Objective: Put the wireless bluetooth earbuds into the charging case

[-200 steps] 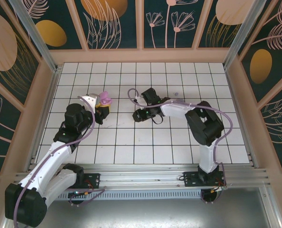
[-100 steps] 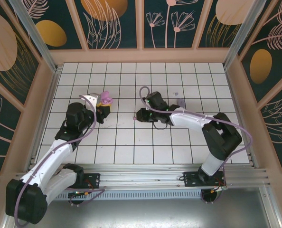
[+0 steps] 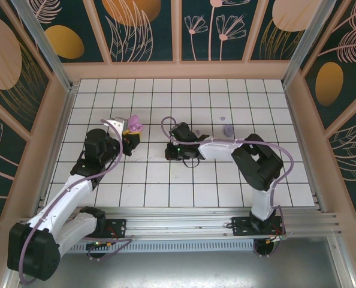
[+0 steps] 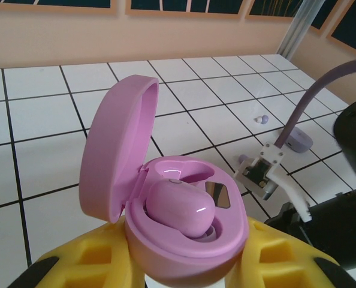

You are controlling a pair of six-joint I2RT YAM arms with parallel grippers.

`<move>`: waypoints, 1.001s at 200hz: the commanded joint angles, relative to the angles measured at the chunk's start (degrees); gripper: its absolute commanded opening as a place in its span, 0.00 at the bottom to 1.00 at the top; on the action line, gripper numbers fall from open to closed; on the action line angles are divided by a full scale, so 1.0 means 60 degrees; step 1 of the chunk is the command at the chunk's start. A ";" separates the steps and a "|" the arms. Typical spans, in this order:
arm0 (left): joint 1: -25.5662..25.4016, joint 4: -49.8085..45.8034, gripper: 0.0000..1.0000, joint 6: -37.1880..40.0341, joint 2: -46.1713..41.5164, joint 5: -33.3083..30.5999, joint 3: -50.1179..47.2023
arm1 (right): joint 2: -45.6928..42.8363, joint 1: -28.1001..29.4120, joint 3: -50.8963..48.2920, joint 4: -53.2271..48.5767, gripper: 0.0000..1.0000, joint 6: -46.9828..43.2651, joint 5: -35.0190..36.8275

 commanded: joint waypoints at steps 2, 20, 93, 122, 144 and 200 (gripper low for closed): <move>0.0054 0.0296 0.04 -0.0145 -0.0216 0.0154 0.0015 | 0.0327 -0.0177 0.0105 0.0147 0.02 0.0112 -0.0131; 0.0070 0.0284 0.04 -0.0087 -0.0189 0.0138 0.0009 | 0.0355 -0.0265 0.0150 0.0045 0.02 0.0061 0.0020; 0.0053 0.0452 0.04 -0.0087 0.0019 0.0182 -0.0043 | 0.0789 -0.0855 0.1028 -0.0564 0.02 0.0136 0.0278; 0.0067 0.0376 0.04 0.0000 -0.0026 0.0126 -0.0064 | 0.1164 -0.1005 0.1598 -0.0664 0.02 0.0141 0.0096; 0.0056 0.0300 0.04 0.0058 -0.0051 0.0094 -0.0074 | 0.1400 -0.1060 0.2005 -0.0743 0.02 0.0142 0.0121; 0.0053 0.0023 0.04 0.0265 -0.0232 -0.0065 -0.0028 | 0.0748 -0.1139 0.1925 -0.1326 0.02 0.0138 0.0510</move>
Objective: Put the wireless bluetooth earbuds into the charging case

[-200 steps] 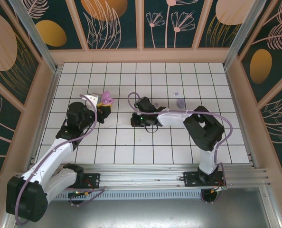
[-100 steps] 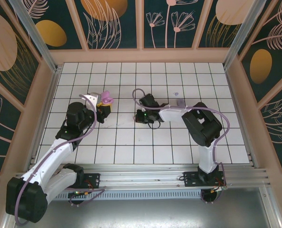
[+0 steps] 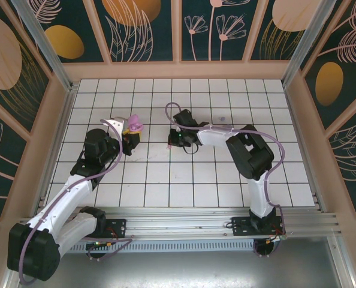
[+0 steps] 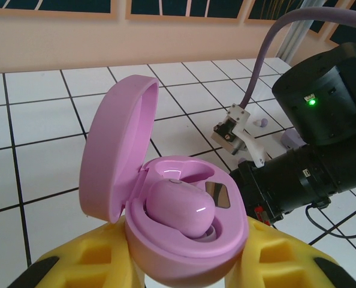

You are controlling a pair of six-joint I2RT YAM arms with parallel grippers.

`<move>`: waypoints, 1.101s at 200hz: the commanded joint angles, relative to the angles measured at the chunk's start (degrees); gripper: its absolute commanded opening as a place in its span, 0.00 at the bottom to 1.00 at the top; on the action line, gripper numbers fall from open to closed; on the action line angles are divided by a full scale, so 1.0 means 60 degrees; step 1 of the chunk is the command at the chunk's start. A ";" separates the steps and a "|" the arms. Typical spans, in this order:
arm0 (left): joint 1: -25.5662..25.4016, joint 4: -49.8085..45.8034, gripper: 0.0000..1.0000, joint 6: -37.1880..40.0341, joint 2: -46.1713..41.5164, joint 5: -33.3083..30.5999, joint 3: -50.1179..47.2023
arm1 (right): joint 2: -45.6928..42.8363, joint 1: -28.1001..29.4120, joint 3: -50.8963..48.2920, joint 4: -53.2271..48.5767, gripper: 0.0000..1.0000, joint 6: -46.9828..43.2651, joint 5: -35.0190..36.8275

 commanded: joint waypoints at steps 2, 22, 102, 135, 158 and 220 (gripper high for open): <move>0.0073 -0.0034 0.05 0.0243 -0.0200 -0.0048 -0.0029 | -0.0611 -0.0081 -0.0092 -0.0553 0.02 0.0035 0.0286; 0.0068 0.0071 0.05 0.0187 -0.0144 0.0042 -0.0066 | -0.0799 -0.0059 -0.0294 -0.0477 0.09 0.0422 -0.0149; 0.0071 0.0266 0.04 -0.0014 -0.0117 0.0352 -0.0277 | -0.0115 0.0344 -0.0040 -0.0593 0.31 0.0883 -0.0158; 0.0060 0.0231 0.05 0.0008 -0.0271 0.0307 -0.0357 | 0.0178 0.0410 0.0354 -0.1001 0.31 0.0629 0.0182; 0.0062 0.0216 0.05 0.0009 -0.0302 0.0303 -0.0379 | 0.0404 0.0467 0.0579 -0.1258 0.30 0.0477 0.0393; 0.0057 0.0142 0.05 0.0052 -0.0357 0.0293 -0.0363 | 0.1116 0.0615 0.1423 -0.1907 0.23 0.0027 0.0712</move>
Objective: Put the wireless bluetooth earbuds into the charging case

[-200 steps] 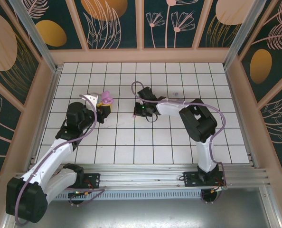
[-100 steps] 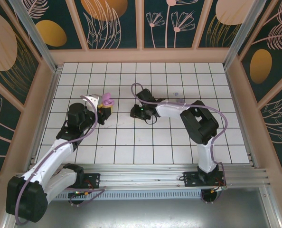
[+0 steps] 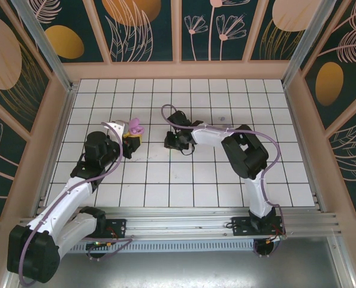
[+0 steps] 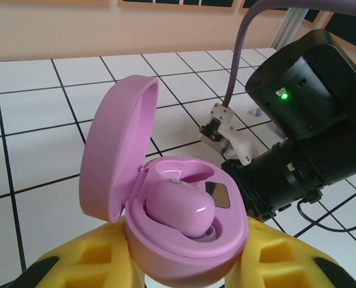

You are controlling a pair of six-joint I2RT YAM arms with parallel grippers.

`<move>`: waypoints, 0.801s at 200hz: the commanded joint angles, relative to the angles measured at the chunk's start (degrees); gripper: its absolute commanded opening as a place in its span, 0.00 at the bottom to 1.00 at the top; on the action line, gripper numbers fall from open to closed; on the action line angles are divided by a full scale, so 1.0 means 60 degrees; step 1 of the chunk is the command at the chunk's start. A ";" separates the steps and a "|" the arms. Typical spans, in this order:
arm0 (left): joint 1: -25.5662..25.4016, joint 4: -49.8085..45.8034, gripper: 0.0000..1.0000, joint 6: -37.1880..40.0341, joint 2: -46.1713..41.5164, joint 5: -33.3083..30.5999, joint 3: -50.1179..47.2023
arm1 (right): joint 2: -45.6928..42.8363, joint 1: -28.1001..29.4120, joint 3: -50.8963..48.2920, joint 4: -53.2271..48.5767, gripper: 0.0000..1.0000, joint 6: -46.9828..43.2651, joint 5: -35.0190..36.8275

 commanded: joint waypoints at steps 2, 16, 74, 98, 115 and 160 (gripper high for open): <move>0.0060 0.0156 0.05 -0.0002 -0.0181 0.0063 -0.0037 | 0.0613 0.0204 0.0482 -0.0387 0.22 -0.0410 0.0416; 0.0067 0.0147 0.05 0.0012 -0.0211 0.0034 -0.0053 | 0.0673 0.0252 0.0654 -0.0594 0.20 -0.0582 0.0454; 0.0061 0.0130 0.05 0.0077 -0.0153 0.0534 0.0042 | -0.0640 0.0187 0.0565 -0.1064 0.14 -0.1249 0.1128; 0.0056 0.0577 0.05 0.0199 -0.0030 0.1280 -0.0014 | -0.1745 0.0076 0.0271 -0.1302 0.14 -0.1701 0.1702; 0.0053 0.1075 0.05 0.0203 0.0133 0.1818 -0.0082 | -0.2610 0.0062 0.0195 -0.1629 0.14 -0.2182 0.2295; -0.0219 0.1765 0.05 0.0408 0.0755 0.3023 0.0231 | -0.4587 0.0090 -0.0101 -0.1880 0.11 -0.3393 0.2944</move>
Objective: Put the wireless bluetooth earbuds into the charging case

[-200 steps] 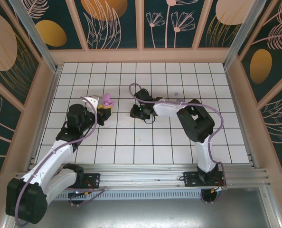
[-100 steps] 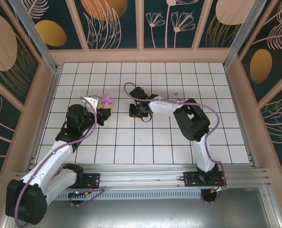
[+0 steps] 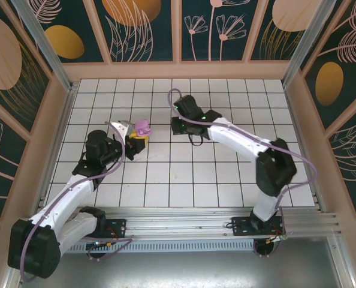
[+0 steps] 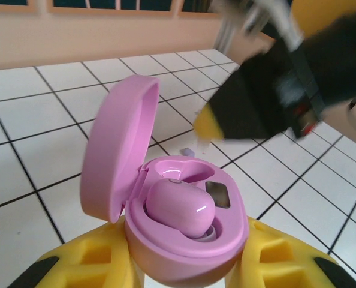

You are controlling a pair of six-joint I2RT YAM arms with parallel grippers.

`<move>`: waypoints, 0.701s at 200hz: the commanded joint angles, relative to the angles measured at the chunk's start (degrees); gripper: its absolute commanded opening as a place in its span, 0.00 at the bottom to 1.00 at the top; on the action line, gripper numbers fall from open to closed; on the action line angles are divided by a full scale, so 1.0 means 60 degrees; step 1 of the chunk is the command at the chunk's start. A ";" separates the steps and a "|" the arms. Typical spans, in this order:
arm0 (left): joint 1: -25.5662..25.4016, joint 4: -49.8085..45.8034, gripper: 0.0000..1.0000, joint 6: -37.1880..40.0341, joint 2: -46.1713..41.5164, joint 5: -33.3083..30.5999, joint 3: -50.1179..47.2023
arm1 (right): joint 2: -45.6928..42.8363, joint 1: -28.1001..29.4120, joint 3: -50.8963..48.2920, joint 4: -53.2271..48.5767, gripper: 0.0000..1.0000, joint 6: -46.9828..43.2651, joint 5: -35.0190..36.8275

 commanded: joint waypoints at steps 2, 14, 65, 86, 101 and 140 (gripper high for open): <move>-0.0255 0.0897 0.05 0.0346 0.0253 0.1007 0.0263 | -0.1046 -0.0019 -0.0273 -0.0427 0.11 -0.1024 0.0657; -0.0581 0.0844 0.05 0.0563 0.0504 0.1033 0.0500 | -0.1463 0.0048 -0.0313 -0.0359 0.10 -0.1342 0.0620; -0.1386 0.1267 0.06 0.0746 0.1234 0.1027 0.1055 | -0.3135 0.0548 -0.1044 0.0864 0.08 -0.2494 0.0010; -0.1590 0.1716 0.06 0.0732 0.1183 0.1118 0.0889 | -0.3632 0.0745 -0.1369 0.1296 0.07 -0.2762 -0.0464; -0.1629 0.1771 0.06 0.0798 0.1093 0.1029 0.0793 | -0.3820 0.0965 -0.1492 0.1456 0.07 -0.3003 -0.0751; -0.1652 0.1941 0.06 0.0724 0.0978 0.1054 0.0723 | -0.3692 0.1314 -0.1504 0.1299 0.07 -0.3589 -0.0923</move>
